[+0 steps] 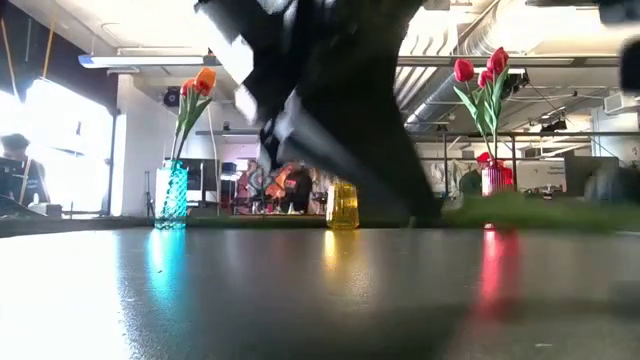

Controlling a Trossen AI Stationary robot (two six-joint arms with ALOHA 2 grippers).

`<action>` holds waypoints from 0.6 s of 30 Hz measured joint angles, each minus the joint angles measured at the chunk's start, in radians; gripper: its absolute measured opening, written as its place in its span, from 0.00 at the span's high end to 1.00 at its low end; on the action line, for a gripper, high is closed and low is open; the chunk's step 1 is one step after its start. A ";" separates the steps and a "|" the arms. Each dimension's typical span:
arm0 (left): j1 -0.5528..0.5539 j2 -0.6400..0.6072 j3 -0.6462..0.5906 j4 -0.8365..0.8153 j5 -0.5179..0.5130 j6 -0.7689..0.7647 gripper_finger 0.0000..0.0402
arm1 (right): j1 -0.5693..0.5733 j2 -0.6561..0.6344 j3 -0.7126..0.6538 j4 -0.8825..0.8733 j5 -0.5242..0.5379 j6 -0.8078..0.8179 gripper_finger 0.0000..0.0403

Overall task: Sort flowers into vase by color
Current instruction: Put the right black flower into the yellow vase

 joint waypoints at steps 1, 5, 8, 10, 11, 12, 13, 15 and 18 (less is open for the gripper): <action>0.008 -0.012 0.001 0.002 -0.002 0.001 1.00 | 0.005 -0.017 0.000 0.010 0.030 -0.022 0.84; 0.049 -0.053 0.001 0.004 -0.014 0.037 1.00 | 0.031 -0.084 0.000 0.029 0.130 -0.104 0.84; 0.093 -0.084 0.001 0.008 -0.021 0.059 1.00 | 0.046 -0.120 0.000 -0.009 0.187 -0.140 0.84; 0.124 -0.106 0.001 0.007 -0.023 0.063 1.00 | 0.049 -0.135 0.000 -0.068 0.199 -0.131 0.84; 0.139 -0.113 0.001 0.008 -0.023 0.069 1.00 | 0.050 -0.141 0.000 -0.110 0.204 -0.112 0.84; 0.155 -0.121 0.001 0.010 -0.024 0.076 1.00 | 0.049 -0.144 0.000 -0.148 0.213 -0.086 0.84; 0.170 -0.132 0.001 0.006 -0.024 0.083 1.00 | 0.049 -0.145 0.000 -0.187 0.221 -0.058 0.84; 0.199 -0.151 0.001 0.007 -0.017 0.102 1.00 | 0.049 -0.145 0.000 -0.268 0.234 0.002 0.84; 0.239 -0.186 -0.002 0.017 -0.008 0.137 1.00 | 0.049 -0.145 0.000 -0.368 0.247 0.101 0.84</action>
